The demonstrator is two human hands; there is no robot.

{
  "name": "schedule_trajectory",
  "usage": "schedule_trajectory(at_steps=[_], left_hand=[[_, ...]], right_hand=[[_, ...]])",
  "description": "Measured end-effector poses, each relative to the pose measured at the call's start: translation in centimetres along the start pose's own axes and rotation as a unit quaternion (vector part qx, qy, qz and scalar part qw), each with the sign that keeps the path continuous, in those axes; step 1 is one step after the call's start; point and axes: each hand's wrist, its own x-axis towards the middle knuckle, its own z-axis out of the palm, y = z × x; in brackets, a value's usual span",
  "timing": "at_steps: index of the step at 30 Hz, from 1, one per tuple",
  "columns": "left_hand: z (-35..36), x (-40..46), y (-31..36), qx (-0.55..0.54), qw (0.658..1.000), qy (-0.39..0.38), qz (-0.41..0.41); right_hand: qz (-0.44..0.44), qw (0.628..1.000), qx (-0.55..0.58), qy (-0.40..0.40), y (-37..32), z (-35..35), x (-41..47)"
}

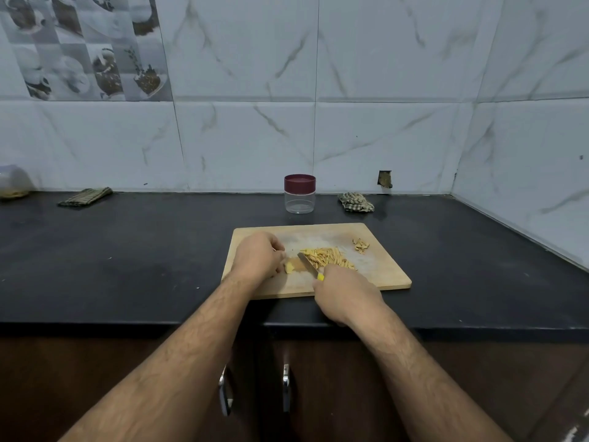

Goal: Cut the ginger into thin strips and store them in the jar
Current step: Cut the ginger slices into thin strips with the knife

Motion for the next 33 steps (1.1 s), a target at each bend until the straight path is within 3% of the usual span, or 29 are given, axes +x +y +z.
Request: schedule_trajectory(at_steps=[3,11,24,33], left_hand=[[-0.5,-0.1,-0.6,0.042,0.997,0.027,0.05],[0.5,-0.6,-1.3,0.013,0.994,-0.018,0.106],[1.1,-0.4,-2.2,0.037,0.992,-0.001,0.125],[1.6,-0.8,-2.7,0.042,0.994,0.032,0.09]], right_hand=[[-0.003,1.0,-0.03,-0.001,-0.5,-0.5,-0.6],[-0.007,0.995,-0.102,0.004,-2.1,-0.5,-0.3],[-0.021,0.99,-0.141,-0.006,-3.3,-0.3,-0.3],[-0.042,0.988,-0.148,0.0,-2.8,0.0,-0.9]])
